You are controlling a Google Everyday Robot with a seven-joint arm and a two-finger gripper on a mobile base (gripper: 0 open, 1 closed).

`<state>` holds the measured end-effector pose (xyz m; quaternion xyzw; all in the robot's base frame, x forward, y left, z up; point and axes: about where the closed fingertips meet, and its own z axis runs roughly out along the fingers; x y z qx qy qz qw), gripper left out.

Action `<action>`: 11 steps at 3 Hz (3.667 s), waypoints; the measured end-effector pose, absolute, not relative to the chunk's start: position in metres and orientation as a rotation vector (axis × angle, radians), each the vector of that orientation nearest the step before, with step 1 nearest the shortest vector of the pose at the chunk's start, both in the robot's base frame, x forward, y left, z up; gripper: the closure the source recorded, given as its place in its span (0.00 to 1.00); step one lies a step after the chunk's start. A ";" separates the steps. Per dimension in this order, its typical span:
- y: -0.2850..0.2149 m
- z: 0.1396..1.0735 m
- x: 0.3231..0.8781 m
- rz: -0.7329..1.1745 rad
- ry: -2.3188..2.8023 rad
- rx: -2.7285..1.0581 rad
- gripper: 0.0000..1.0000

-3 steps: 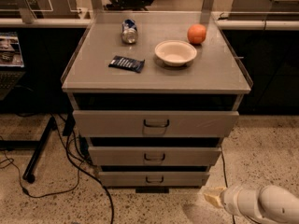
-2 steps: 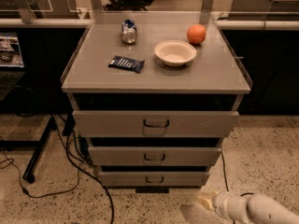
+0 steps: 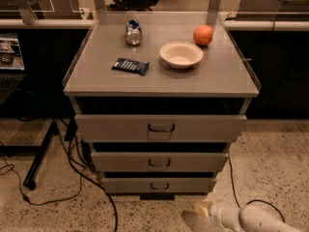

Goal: Open bottom drawer

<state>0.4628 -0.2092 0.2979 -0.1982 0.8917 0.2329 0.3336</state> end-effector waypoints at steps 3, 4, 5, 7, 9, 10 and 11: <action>-0.214 0.274 0.503 0.574 2.333 -0.349 1.00; -0.217 0.271 0.528 0.561 2.277 -0.279 1.00; -0.216 0.256 0.581 0.566 2.240 -0.205 1.00; -0.216 0.249 0.587 0.544 2.239 -0.177 1.00; -0.237 0.223 0.625 0.489 2.195 -0.033 1.00; -0.243 0.213 0.641 0.473 2.187 0.016 1.00; -0.245 0.213 0.643 0.469 2.185 0.020 1.00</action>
Offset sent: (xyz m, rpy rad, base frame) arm 0.0214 0.0004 -0.0109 -0.0034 0.0021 -0.0377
